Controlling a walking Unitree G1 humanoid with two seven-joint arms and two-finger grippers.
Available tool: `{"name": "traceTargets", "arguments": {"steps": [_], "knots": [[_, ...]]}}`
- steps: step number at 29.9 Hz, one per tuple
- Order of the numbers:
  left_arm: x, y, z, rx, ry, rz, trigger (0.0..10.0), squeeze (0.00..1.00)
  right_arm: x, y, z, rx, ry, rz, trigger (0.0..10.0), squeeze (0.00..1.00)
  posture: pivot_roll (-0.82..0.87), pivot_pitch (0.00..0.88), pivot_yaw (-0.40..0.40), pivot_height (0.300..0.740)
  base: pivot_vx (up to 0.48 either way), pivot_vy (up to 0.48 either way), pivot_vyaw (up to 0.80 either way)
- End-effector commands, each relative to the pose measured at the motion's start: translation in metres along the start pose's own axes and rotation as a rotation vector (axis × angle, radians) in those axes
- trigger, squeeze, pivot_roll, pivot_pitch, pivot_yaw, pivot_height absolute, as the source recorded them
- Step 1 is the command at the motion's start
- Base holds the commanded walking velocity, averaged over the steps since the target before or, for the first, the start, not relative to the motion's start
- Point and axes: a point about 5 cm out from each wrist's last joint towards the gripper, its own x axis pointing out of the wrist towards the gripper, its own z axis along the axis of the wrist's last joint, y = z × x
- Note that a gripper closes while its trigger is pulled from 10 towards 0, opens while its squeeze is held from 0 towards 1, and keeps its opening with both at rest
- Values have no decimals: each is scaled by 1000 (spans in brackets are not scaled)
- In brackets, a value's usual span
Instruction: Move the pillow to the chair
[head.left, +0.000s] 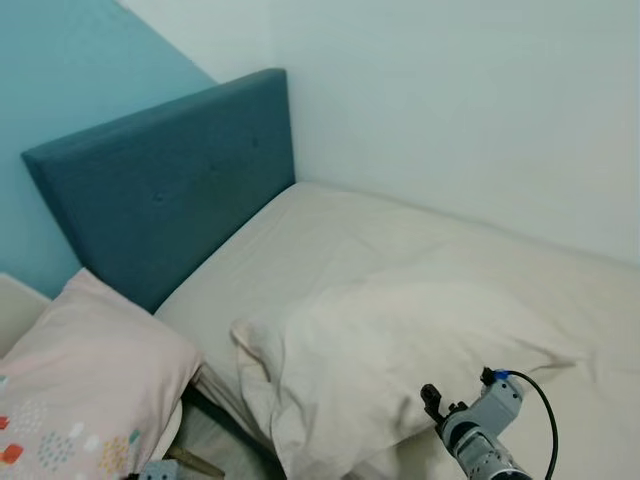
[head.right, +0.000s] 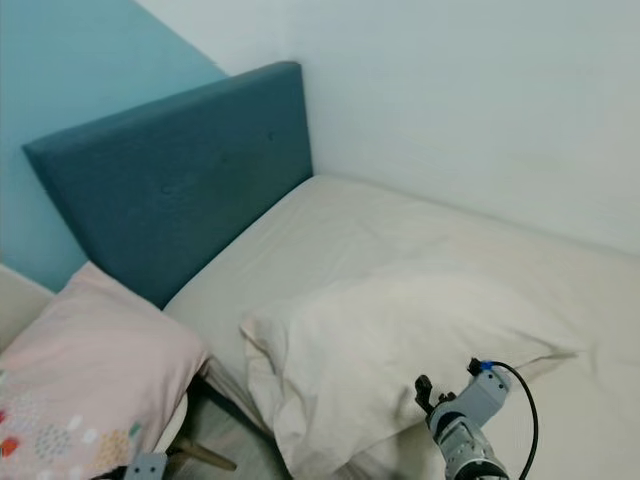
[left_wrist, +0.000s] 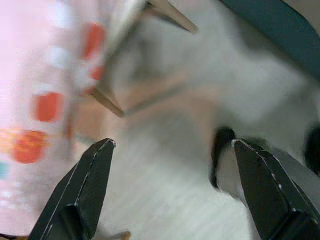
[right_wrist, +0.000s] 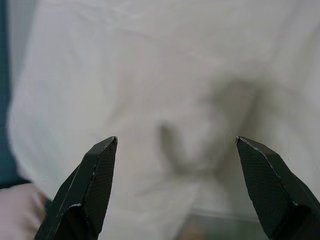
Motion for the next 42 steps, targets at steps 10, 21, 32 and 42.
{"name": "traceTargets", "arguments": {"steps": [10, 21, 32, 42], "knots": [[7, 29, 54, -69, -216, 122, 10000, 0, -1, -5, 9, 42, -27, 5, 10000, 0, -110, 0, 24, 590, 0, 0, 0], [5, 8, 73, -122, -328, -2, 10000, 0, 3, 24, 40, 235, -134, 267, 10000, 0, -102, 0, 44, 525, 0, 0, 0], [2, 3, 61, -86, -332, -62, 10000, 0, 7, 59, 40, 263, -114, 403, 10000, 0, -76, 0, 66, 475, 0, 0, 0], [-5, 13, 52, -79, -409, -83, 10000, 0, 9, 79, 46, 340, -146, 452, 10000, 0, -22, 38, 98, 426, 0, 0, 0]]}}
